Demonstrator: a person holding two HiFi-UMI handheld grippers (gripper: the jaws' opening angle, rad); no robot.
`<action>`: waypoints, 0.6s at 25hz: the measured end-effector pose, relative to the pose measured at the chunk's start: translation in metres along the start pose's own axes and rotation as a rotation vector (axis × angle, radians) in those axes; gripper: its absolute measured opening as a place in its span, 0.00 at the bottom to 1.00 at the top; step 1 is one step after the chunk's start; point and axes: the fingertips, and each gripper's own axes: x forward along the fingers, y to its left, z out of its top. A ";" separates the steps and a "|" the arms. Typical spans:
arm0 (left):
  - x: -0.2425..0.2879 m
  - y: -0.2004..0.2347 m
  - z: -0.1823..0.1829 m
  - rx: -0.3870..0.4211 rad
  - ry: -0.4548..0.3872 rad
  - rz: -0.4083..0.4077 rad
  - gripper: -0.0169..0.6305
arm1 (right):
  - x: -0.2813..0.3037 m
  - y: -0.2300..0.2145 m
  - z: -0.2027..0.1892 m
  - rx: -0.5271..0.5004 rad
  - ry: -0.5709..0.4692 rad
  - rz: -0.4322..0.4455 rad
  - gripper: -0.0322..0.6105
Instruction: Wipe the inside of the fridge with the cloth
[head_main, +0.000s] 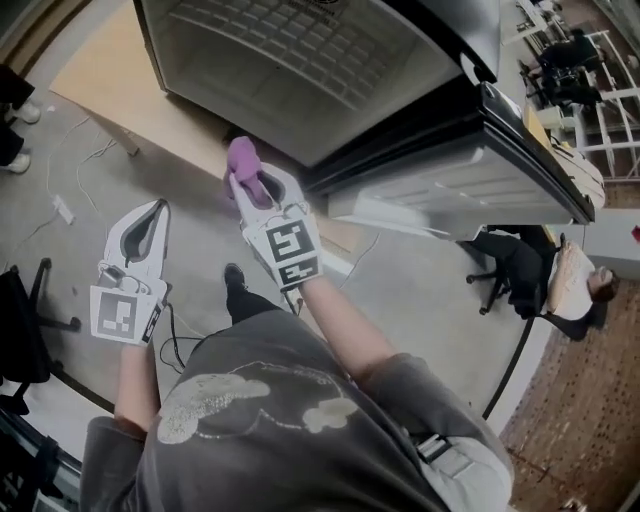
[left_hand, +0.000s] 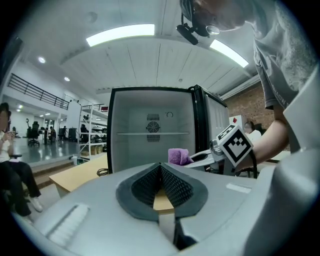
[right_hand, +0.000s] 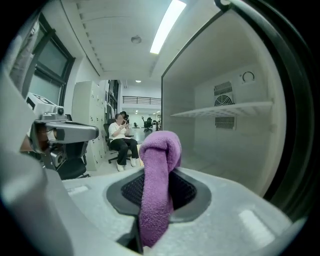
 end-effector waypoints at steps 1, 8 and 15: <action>-0.005 -0.002 0.005 0.004 -0.015 0.000 0.05 | -0.001 0.002 0.005 -0.002 -0.008 -0.004 0.18; -0.070 -0.038 0.018 0.003 -0.086 0.014 0.05 | -0.047 0.039 0.027 -0.007 -0.093 -0.047 0.18; -0.173 -0.113 0.004 0.026 -0.093 -0.015 0.05 | -0.173 0.108 0.011 -0.021 -0.197 -0.066 0.18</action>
